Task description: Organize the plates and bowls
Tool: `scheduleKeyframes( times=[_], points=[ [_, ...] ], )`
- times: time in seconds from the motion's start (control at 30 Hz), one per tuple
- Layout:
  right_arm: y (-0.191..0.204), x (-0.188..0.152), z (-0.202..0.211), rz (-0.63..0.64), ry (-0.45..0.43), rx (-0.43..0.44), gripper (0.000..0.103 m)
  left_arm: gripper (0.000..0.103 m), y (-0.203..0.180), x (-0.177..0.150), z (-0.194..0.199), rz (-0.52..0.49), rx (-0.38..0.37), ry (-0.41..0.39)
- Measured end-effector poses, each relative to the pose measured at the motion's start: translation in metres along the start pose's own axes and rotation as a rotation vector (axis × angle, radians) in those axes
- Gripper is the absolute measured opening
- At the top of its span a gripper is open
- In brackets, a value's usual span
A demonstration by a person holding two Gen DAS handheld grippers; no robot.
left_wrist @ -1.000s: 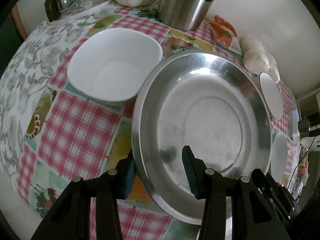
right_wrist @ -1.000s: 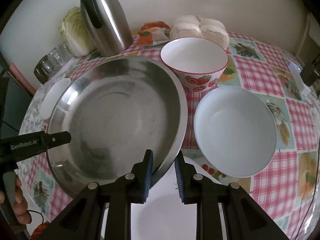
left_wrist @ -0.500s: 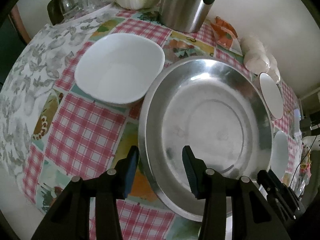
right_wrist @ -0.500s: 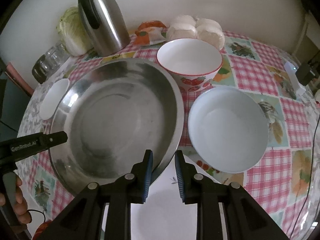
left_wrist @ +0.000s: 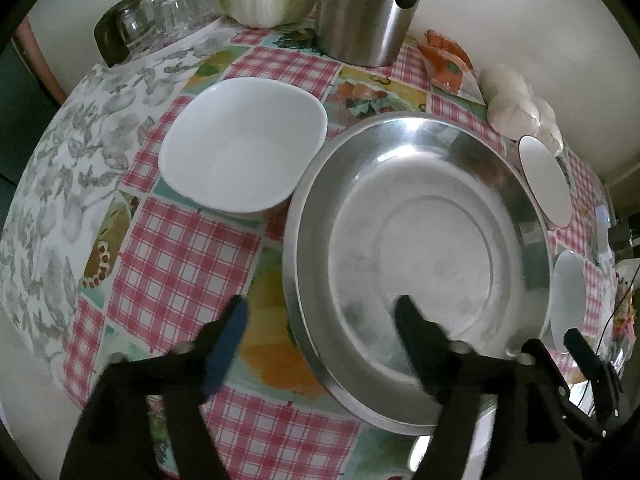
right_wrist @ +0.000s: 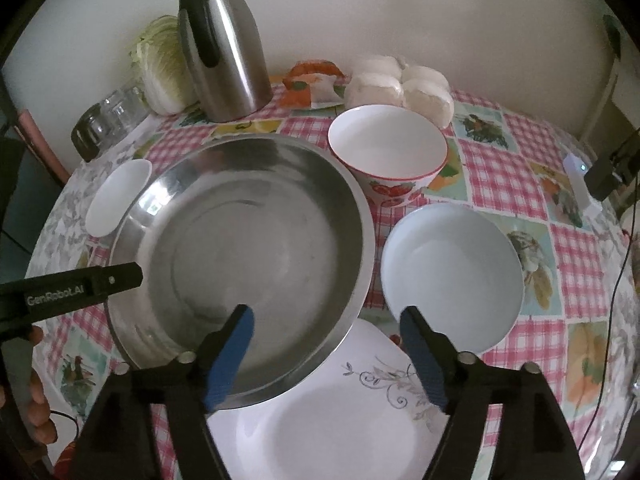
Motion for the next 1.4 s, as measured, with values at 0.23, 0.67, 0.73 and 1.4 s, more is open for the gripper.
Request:
scheduleKeyframes(
  times=[0.23,0.67,0.73,1.4],
  points=[
    [0.0,0.004,0.004,0.007,-0.036,-0.014,0.103,0.089,0.001,0.001,0.002,-0.013,0.014,-0.021],
    [-0.001,0.005,0.012,0.009,-0.072,-0.016,0.103,0.103,0.004,0.01,0.019,-0.016,0.027,-0.144],
    [-0.002,0.004,0.015,0.009,-0.075,-0.011,0.103,0.103,0.004,0.013,0.022,-0.011,0.026,-0.166],
    [-0.025,-0.014,0.058,-0.11,-0.154,-0.049,0.103,0.103,-0.019,0.0,0.08,-0.051,-0.041,-0.395]
  ],
)
Point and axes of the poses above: each gripper's, at about its wrist camera, not at the fingertips, and z roughly against the way its jaws point, y to its left, x to its top, the point moved 7 cm from there along -z, roughly the way its jaws point, and after that the axes turned 6 degrees about z, right-handed, at the moved point
